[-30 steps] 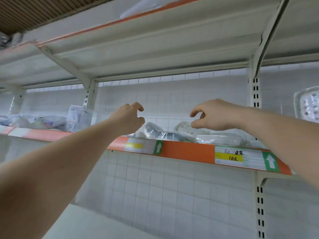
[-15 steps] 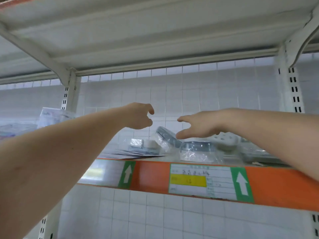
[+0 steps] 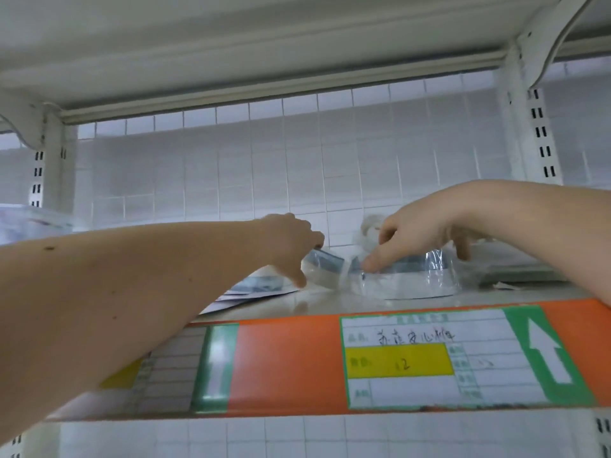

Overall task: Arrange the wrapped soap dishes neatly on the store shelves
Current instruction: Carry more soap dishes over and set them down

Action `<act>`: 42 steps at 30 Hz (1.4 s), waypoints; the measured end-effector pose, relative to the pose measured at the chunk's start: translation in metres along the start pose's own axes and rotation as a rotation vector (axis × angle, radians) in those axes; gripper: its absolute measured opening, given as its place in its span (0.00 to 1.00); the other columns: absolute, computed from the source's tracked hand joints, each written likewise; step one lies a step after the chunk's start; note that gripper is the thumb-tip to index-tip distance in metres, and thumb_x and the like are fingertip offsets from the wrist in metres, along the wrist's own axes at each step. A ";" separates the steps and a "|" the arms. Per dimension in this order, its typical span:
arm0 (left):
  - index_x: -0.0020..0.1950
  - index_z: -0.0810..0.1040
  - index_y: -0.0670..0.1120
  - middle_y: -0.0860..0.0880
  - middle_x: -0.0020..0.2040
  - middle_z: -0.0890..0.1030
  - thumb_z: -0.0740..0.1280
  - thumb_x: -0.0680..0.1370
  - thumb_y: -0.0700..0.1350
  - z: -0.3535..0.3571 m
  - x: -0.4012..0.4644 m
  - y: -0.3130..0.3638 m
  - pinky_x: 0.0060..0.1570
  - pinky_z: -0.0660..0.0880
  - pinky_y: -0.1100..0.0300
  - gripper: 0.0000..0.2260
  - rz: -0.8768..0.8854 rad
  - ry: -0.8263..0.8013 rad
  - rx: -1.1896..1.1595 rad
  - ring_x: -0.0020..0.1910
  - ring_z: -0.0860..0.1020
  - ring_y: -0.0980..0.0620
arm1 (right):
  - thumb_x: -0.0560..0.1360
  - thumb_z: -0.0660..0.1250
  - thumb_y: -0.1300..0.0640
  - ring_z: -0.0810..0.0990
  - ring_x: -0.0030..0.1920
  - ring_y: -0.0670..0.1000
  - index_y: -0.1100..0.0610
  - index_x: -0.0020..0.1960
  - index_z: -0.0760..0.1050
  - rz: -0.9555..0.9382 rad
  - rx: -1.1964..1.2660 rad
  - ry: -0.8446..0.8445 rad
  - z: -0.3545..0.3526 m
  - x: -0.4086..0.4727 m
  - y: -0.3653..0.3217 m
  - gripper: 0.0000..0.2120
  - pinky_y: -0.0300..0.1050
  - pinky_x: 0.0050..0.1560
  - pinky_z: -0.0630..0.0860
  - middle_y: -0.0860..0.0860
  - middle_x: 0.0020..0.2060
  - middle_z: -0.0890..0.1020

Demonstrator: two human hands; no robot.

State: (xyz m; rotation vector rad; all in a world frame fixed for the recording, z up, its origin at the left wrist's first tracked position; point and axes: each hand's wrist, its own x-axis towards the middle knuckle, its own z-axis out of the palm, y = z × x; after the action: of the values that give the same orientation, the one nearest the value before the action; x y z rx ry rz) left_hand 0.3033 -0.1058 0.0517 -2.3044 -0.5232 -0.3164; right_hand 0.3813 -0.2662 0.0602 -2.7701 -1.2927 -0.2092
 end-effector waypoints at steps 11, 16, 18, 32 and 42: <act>0.62 0.70 0.51 0.51 0.62 0.72 0.75 0.64 0.35 -0.025 -0.041 -0.047 0.55 0.72 0.57 0.29 -0.212 -0.075 -0.697 0.56 0.74 0.49 | 0.67 0.69 0.44 0.77 0.44 0.55 0.54 0.55 0.76 0.124 0.197 -0.030 -0.013 -0.011 0.026 0.21 0.42 0.40 0.75 0.55 0.49 0.78; 0.53 0.76 0.48 0.49 0.63 0.74 0.74 0.67 0.36 -0.034 -0.048 -0.036 0.54 0.78 0.53 0.18 -0.185 -0.346 -1.097 0.58 0.77 0.49 | 0.65 0.70 0.43 0.78 0.44 0.55 0.53 0.58 0.75 0.110 0.134 -0.075 -0.010 -0.016 0.024 0.25 0.43 0.40 0.77 0.55 0.53 0.78; 0.60 0.73 0.50 0.47 0.69 0.68 0.71 0.73 0.50 -0.040 -0.041 -0.016 0.59 0.74 0.44 0.17 -0.254 -0.392 -0.974 0.63 0.72 0.43 | 0.68 0.69 0.38 0.78 0.49 0.55 0.49 0.54 0.75 0.083 0.092 -0.097 -0.004 -0.017 0.017 0.20 0.45 0.43 0.77 0.54 0.57 0.76; 0.65 0.73 0.49 0.46 0.64 0.71 0.65 0.74 0.54 -0.043 -0.048 0.029 0.57 0.72 0.49 0.20 -0.440 -0.157 -0.815 0.62 0.70 0.43 | 0.71 0.66 0.45 0.71 0.38 0.51 0.54 0.54 0.76 -0.029 0.195 0.087 -0.004 -0.035 0.003 0.17 0.40 0.33 0.65 0.53 0.51 0.74; 0.66 0.71 0.56 0.46 0.64 0.67 0.69 0.71 0.56 -0.073 -0.102 0.033 0.63 0.64 0.57 0.24 -0.419 0.631 -0.993 0.63 0.67 0.43 | 0.65 0.71 0.41 0.64 0.66 0.60 0.47 0.72 0.61 0.086 0.263 0.851 -0.007 -0.099 0.021 0.39 0.52 0.65 0.66 0.57 0.65 0.65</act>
State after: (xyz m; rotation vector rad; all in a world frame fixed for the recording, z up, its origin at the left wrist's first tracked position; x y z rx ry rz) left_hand 0.2228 -0.2071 0.0441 -2.7318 -0.5810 -1.7658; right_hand 0.3340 -0.3554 0.0516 -2.0935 -0.8788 -0.9908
